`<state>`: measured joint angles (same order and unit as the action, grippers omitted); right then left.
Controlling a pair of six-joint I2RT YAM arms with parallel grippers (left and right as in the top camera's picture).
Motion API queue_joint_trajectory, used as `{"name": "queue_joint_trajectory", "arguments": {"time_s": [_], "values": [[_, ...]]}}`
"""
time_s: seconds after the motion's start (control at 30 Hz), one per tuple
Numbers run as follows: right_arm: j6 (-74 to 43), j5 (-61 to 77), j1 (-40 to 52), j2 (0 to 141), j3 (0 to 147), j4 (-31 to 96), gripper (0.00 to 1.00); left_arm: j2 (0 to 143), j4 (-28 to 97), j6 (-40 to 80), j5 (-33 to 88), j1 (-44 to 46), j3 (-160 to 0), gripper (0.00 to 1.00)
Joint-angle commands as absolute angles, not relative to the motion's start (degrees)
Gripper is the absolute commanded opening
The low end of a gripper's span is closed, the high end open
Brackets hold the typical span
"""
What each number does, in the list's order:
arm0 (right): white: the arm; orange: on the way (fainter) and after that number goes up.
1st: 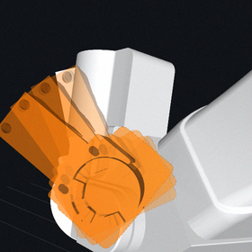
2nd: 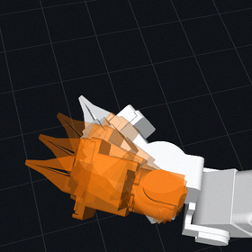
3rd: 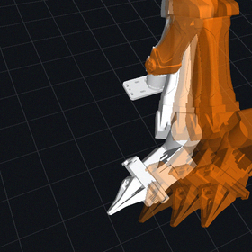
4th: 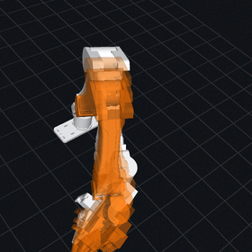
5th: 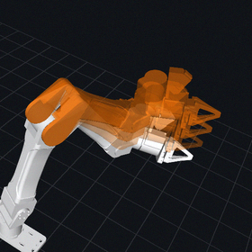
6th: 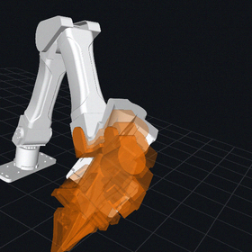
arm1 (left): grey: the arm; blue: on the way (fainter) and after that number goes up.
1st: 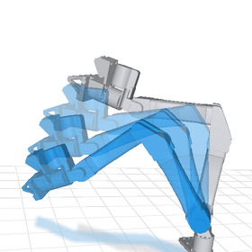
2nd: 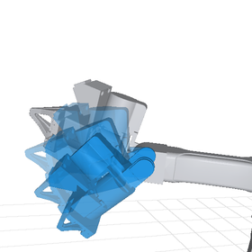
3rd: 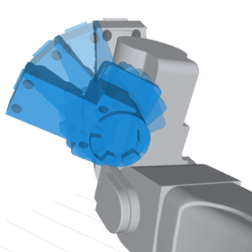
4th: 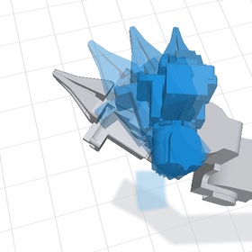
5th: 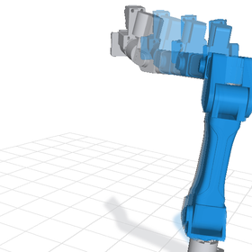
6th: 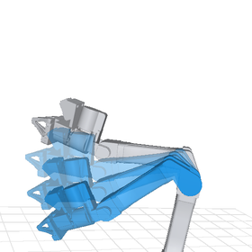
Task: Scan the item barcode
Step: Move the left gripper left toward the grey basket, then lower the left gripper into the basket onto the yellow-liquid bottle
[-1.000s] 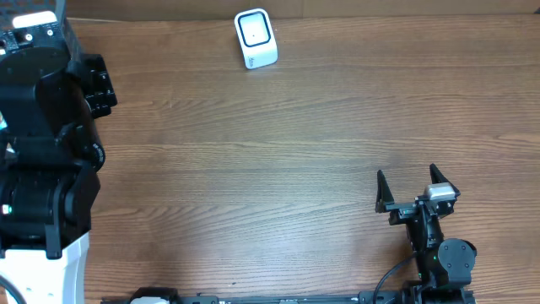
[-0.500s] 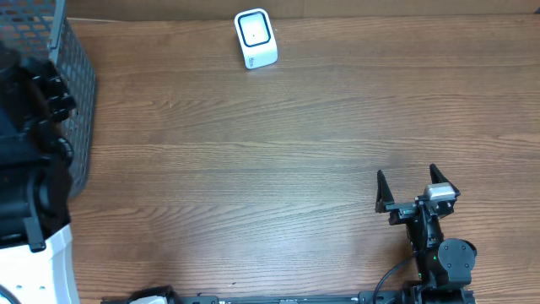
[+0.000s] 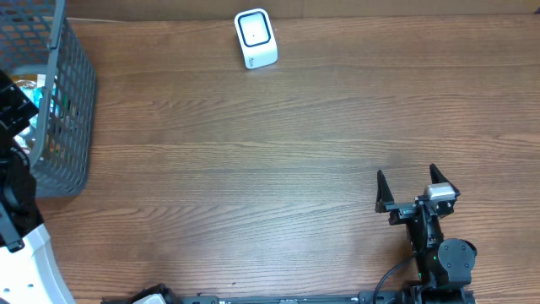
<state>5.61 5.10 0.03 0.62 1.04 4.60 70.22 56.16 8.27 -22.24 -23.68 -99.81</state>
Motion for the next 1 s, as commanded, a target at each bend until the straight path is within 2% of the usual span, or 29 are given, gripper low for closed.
{"name": "queue_joint_trajectory", "arguments": {"time_s": [0.0,0.17,0.37,0.5,0.73,0.97], "values": [[5.7,4.6,-0.1,0.2,0.4,4.4,1.00,71.2,56.4,10.8,-16.3,-25.9,-101.0,0.95],[5.7,4.6,-0.1,0.2,0.4,4.4,1.00,74.0,56.8,10.8,-13.5,-27.8,-101.0,0.93],[5.7,4.6,-0.1,0.2,0.4,4.4,1.00,78.0,55.4,8.4,-11.7,-29.7,-101.0,0.86],[5.7,4.6,-0.1,0.2,0.4,4.4,1.00,80.6,54.0,6.5,-6.2,-31.9,-101.0,0.88],[5.7,4.6,-0.1,0.2,0.4,4.4,1.00,86.3,54.1,6.2,1.4,-36.1,-104.5,0.84],[5.7,4.6,-0.1,0.2,0.4,4.4,1.00,91.9,57.2,5.8,2.6,-39.2,-109.1,0.86]]}}
